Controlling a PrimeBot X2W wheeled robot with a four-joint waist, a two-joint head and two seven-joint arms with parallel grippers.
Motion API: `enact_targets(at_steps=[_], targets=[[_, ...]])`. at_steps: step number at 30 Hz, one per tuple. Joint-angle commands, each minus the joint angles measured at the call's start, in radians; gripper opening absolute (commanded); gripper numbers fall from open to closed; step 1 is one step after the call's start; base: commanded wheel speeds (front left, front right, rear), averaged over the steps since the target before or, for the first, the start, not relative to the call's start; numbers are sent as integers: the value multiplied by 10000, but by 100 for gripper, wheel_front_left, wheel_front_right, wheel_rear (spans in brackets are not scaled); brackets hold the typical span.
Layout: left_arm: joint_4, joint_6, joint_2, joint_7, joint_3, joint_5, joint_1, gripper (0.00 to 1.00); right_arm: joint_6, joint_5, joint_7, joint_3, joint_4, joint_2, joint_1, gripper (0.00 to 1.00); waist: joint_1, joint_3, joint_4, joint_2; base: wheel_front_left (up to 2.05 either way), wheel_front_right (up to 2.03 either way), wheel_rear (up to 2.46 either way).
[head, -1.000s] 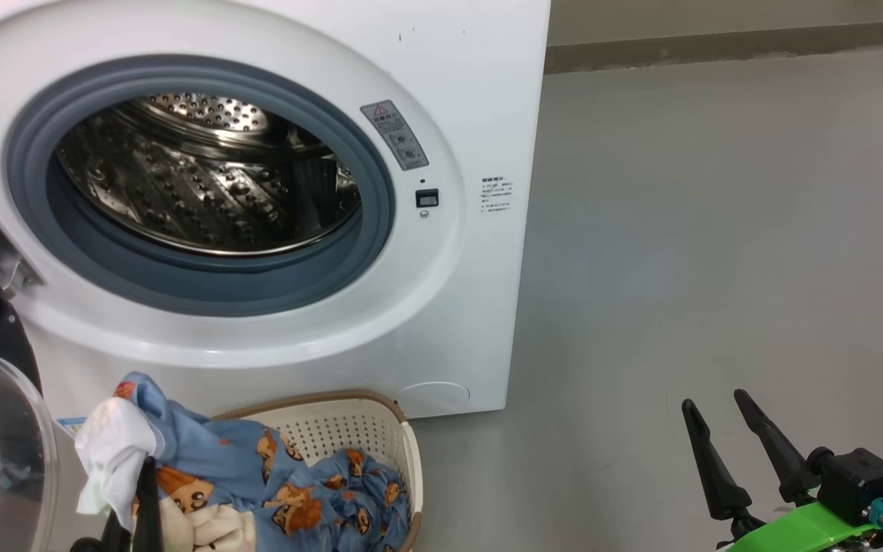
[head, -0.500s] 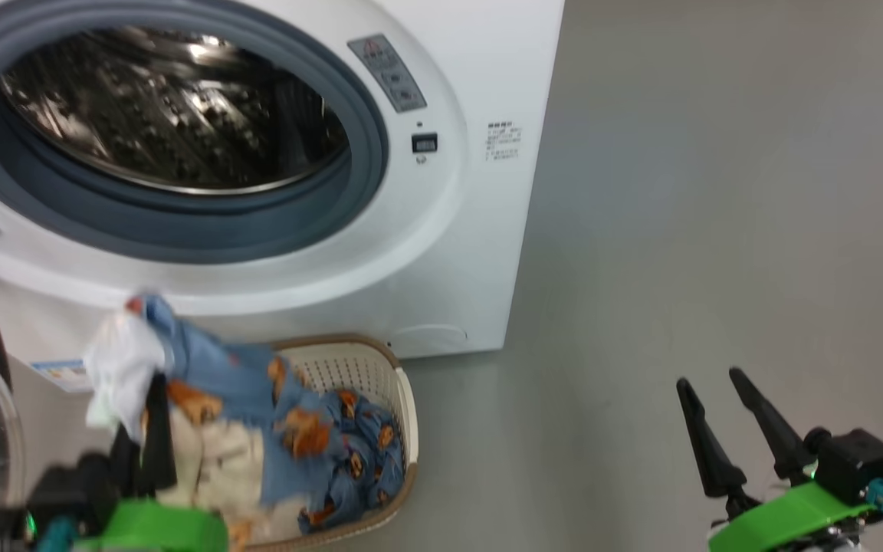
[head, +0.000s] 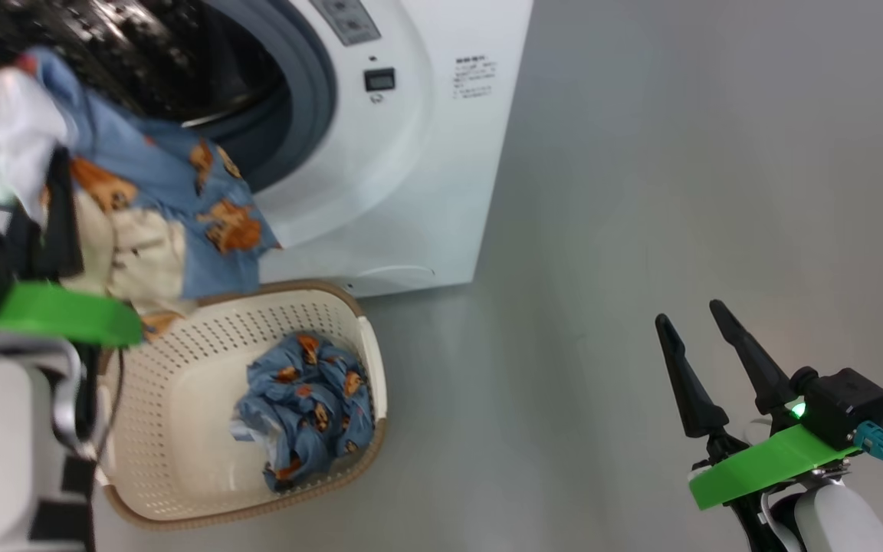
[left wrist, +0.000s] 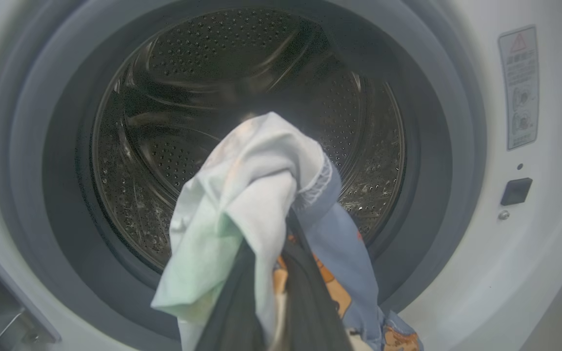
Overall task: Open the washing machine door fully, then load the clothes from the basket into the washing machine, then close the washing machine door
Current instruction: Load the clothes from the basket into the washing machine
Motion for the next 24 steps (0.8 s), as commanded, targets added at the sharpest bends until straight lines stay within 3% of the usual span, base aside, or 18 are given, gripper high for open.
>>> enact_targets(at_steps=[1, 18, 24], targets=[[-62, -37, 453, -61, 294, 119, -447, 0, 16, -30, -117, 234, -254, -23, -136, 100, 1, 497, -392, -1, 0, 0, 0], [3522, -344, 1449, 109, -261, 392, -5618, 0, 16, 92, -117, 766, -413, 306, -968, 100, 1, 3473, -1074, -1, 0, 0, 0], [4461, -334, 1711, 190, -563, 645, -6860, 0, 16, 159, -117, 1147, -296, 510, -1009, 100, 1, 4021, -1366, -1, 0, 0, 0]])
